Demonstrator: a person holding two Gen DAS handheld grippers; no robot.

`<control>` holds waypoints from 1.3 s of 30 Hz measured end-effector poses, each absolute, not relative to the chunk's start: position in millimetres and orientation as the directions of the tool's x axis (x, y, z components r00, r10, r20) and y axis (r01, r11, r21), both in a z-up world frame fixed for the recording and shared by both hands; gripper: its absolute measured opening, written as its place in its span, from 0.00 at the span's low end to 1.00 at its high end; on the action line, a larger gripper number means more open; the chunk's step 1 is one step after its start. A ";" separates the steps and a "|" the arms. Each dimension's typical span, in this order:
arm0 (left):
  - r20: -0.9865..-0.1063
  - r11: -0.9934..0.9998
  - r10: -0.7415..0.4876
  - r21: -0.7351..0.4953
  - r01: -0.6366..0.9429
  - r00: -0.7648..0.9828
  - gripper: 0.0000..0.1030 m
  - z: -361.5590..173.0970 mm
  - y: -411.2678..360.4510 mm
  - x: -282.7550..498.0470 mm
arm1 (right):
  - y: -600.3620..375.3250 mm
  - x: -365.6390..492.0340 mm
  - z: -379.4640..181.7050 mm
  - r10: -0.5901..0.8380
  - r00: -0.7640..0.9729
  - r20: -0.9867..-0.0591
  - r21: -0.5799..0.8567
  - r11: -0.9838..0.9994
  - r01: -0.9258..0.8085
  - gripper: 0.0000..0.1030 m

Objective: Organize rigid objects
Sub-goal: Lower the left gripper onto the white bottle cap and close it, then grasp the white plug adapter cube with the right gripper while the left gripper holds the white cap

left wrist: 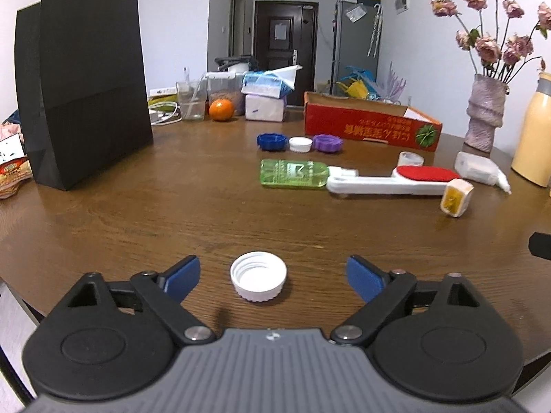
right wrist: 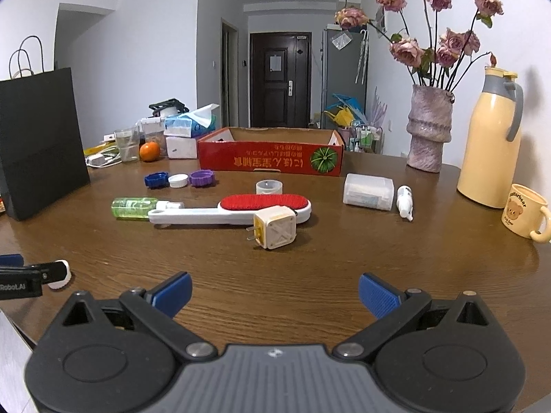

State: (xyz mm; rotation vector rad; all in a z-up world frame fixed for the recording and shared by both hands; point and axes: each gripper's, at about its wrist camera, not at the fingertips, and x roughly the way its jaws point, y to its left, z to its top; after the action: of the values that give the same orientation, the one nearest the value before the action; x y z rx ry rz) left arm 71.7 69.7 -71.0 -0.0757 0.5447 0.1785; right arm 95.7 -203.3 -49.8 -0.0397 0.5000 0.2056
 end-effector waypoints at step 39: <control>-0.539 0.989 0.047 -0.092 -0.115 0.841 0.40 -45.3 72.2 165.9 | -185.2 228.2 -69.7 0.223 0.799 -0.559 -0.095 0.940 -0.328 0.96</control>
State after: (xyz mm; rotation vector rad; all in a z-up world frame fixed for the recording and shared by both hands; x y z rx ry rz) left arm 165.9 72.2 -45.3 -0.1223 0.5661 0.0859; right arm 228.2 -185.2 -69.7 -0.1912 0.5736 0.2977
